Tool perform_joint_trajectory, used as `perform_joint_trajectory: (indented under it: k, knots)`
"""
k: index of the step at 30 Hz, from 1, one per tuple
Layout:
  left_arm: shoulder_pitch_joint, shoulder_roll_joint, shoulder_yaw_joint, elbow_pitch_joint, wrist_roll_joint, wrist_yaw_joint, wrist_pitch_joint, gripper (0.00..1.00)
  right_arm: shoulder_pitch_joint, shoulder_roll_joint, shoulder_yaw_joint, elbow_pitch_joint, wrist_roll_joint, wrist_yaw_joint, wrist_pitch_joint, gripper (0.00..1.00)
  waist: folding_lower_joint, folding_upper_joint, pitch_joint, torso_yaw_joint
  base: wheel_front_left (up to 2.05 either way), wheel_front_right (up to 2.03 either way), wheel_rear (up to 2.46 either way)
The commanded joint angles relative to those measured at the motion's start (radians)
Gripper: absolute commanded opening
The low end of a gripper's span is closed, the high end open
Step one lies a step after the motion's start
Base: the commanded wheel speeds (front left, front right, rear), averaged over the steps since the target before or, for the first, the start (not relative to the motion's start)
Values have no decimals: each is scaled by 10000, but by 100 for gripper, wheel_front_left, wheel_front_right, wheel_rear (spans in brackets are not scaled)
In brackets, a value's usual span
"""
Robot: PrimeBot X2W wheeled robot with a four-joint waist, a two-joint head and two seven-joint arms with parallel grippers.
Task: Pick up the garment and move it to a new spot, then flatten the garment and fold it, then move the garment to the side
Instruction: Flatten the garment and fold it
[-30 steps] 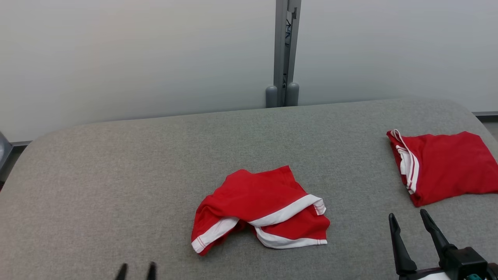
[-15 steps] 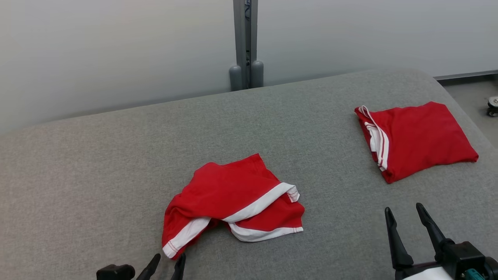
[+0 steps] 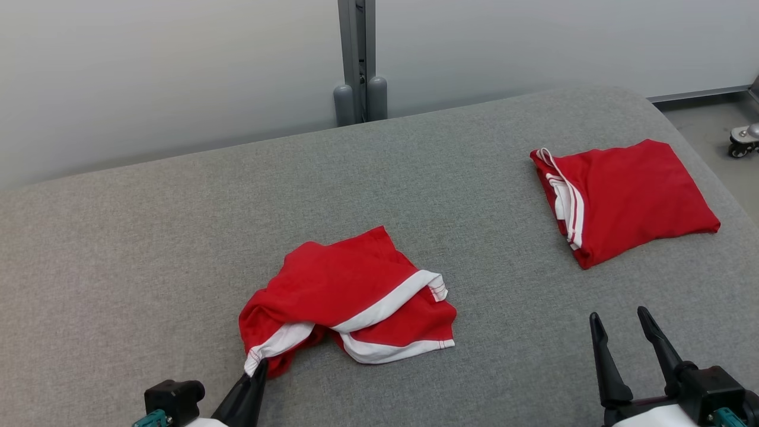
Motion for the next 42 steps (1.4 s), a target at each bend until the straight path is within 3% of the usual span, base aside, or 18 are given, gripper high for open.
perform_joint_trajectory:
  k: [1, 6, 12, 20, 23, 26, 29, 32, 35, 37, 38, 39, 40, 42]
  knots:
    - [-215, 143, -101, -104, -107, -64, 30, 0, -129, -50, 4, 12, 83, 1, -49, 100, 0, 0, 22, 2, 0, 0, 0]
    - [-428, 256, -425, -1186, -481, -73, 136, 0, -151, -50, 43, 34, 157, 1, -49, 100, 0, 0, 41, -50, 0, 0, 0]
    - [-638, 371, -1057, -4126, -911, -63, 1350, 0, -187, -50, 41, 22, 220, 1, -49, 100, 0, 0, 172, -96, 0, 0, 0]
    - [-1087, 224, -874, -7295, -1864, 741, 3095, 0, -438, -49, 210, 8, 476, 1, -49, 100, 0, 0, 720, -425, 0, 0, 0]
    - [-1405, 19, -412, -7956, -2479, 1282, 3523, 0, -472, -49, 197, 32, 546, 1, -49, 100, 0, 0, 968, -538, 0, 0, 0]
    - [-1837, 164, 470, -7745, -2763, 1960, 3862, 0, -626, -47, 202, 11, 634, 1, -49, 100, 0, 0, 1298, -577, 0, 0, 0]
    - [-2295, 657, 1486, -6583, -2715, 2459, 4083, 0, -764, -47, 343, 2, 711, 1, -49, 100, 0, 0, 1701, -615, 0, 0, 0]
    - [-2713, 1240, 2380, -5069, -2802, 2627, 4101, 0, -995, -47, 502, 34, 732, 1, -49, 100, 0, 0, 2128, -647, 0, 0, 0]
    - [-3059, 1497, 2895, -3471, -3212, 2372, 4054, 0, -1205, -46, 655, 57, 769, 1, -49, 100, 0, 0, 2527, -638, 0, 0, 0]
    - [-3230, 1662, 3202, -2325, -3473, 2267, 4046, 23, -1304, -51, 722, 106, 774, 1, -49, 100, 0, 0, 2746, -612, 0, 0, 0]
    - [-3333, 1773, 3256, -1836, -3472, 2173, 4025, 31, -1355, -46, 767, 118, 772, 1, -49, 100, 0, 0, 2834, -592, 0, 0, 0]
    - [-3333, 1773, 3256, -1836, -3472, 2173, 4025, 31, -1355, -46, 767, 118, 772, 1, -49, 100, 0, 0, 2834, -592, 0, 0, 0]
    - [-3500, 1845, 3316, -1408, -3444, 2082, 3889, 41, -1410, -46, 787, 130, 773, 1, -49, 100, 0, 0, 2925, -563, 0, 0, 0]
    - [-3729, 1922, 3374, -589, -3303, 1975, 3529, 100, -1490, -51, 799, 165, 744, 1, -49, 100, 0, 0, 3039, -475, 0, 0, 0]
